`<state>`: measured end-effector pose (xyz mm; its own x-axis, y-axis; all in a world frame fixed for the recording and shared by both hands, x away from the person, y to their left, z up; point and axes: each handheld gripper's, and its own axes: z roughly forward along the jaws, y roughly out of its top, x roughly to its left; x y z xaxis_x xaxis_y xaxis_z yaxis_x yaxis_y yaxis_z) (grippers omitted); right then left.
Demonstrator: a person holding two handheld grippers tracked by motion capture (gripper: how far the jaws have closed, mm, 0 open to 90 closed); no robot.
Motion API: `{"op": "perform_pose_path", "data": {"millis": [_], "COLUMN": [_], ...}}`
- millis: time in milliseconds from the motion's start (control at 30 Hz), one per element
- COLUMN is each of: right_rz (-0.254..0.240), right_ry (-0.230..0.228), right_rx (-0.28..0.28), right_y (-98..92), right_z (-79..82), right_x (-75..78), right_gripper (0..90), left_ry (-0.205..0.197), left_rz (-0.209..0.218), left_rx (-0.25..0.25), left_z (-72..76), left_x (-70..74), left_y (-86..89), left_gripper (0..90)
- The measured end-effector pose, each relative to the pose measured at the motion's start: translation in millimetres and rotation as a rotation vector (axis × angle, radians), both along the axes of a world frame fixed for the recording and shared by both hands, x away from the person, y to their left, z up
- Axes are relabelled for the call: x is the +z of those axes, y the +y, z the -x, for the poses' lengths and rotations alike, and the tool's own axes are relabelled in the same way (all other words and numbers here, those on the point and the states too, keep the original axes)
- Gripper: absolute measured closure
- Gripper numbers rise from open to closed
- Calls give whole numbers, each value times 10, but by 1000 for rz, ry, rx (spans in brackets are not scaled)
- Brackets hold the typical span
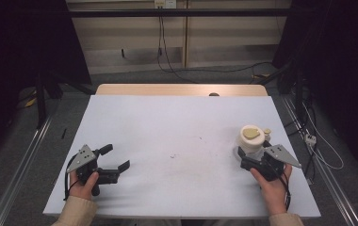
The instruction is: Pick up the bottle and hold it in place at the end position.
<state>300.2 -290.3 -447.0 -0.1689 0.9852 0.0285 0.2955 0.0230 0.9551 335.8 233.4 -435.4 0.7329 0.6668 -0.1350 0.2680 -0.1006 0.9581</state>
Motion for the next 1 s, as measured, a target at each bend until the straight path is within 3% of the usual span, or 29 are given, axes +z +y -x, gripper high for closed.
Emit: {"op": "perform_pose_path", "data": {"millis": [1000], "right_rz": [-28], "right_ry": [30], "right_rx": [-42], "right_y": [35], "right_z": [-280], "right_x": [-58], "right_gripper": [43], "left_ry": [16], "left_rz": [-8], "left_rx": [-19], "left_z": [-19], "left_x": [-33], "left_y": [-14], "left_gripper": [38]}}
